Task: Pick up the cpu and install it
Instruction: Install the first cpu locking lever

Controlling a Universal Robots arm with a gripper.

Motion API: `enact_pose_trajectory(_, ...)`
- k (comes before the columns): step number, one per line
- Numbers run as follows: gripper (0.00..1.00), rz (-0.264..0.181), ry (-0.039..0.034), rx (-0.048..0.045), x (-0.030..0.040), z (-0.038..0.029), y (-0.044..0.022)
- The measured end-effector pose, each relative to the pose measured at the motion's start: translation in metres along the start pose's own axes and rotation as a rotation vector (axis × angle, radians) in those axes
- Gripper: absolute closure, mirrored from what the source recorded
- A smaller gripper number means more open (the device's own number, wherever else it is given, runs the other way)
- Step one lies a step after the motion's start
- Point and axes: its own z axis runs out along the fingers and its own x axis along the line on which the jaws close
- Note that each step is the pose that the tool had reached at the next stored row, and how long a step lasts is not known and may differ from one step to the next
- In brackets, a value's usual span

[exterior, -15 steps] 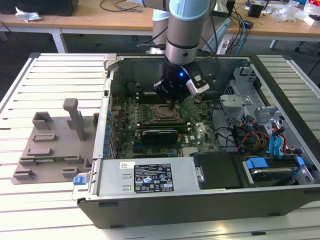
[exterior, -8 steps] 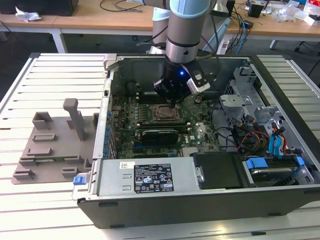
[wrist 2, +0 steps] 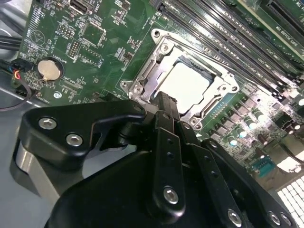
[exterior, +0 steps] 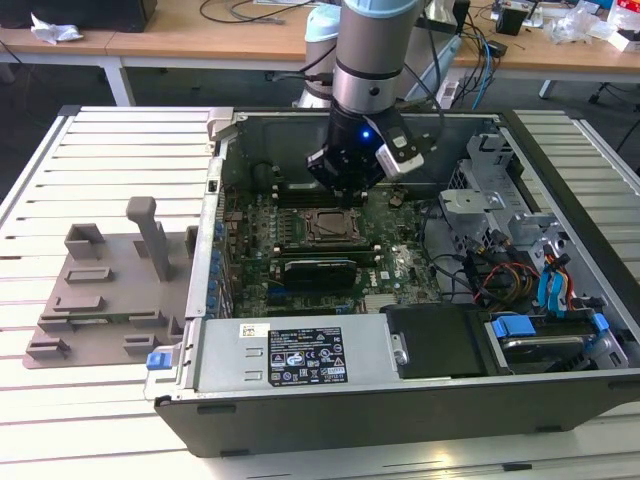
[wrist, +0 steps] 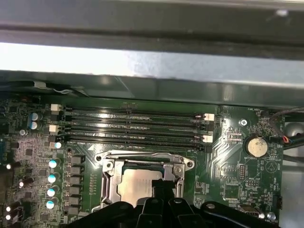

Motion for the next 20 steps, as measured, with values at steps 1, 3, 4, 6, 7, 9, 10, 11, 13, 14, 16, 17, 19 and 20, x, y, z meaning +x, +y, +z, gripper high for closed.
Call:
enact_pose_trajectory(1, 0.89, 0.0, 0.0, 0.0, 0.0, -0.0024, 0.0)
enact_pose_trajectory(3, 0.89, 0.0, 0.0001, 0.0, 0.0001, -0.0073, 0.0001)
enact_pose_trajectory(4, 0.89, 0.0, 0.0, 0.0, 0.0001, -0.0093, 0.0002)
enact_pose_trajectory(6, 0.89, 0.0, 0.0, 0.0002, 0.0002, -0.014, 0.0003)
enact_pose_trajectory(7, 0.89, 0.0, 0.0, 0.0004, 0.0002, -0.017, 0.0003)
enact_pose_trajectory(9, 0.89, 0.0, 0.0, 0.0006, 0.0003, -0.0217, 0.0004)
enact_pose_trajectory(10, 0.89, 0.0, 0.0, 0.0006, 0.0003, -0.024, 0.0005)
enact_pose_trajectory(11, 0.89, 0.0, 0.0, 0.0006, 0.0004, -0.0253, 0.0005)
enact_pose_trajectory(13, 0.89, 0.0, 0.0001, 0.0006, 0.0004, -0.0283, 0.0005)
enact_pose_trajectory(14, 0.89, 0.0, 0.0, 0.0006, 0.0004, -0.0289, 0.0006)
enact_pose_trajectory(16, 0.89, 0.0, -0.0001, 0.0003, 0.0004, -0.0301, 0.0006)
enact_pose_trajectory(17, 0.89, 0.0, 0.0, 0.0005, 0.0004, -0.0302, 0.0006)
enact_pose_trajectory(19, 0.89, 0.0, 0.0, 0.0005, 0.0004, -0.0303, 0.0006)
enact_pose_trajectory(20, 0.89, 0.0, 0.0, 0.0006, 0.0004, -0.0304, 0.0006)
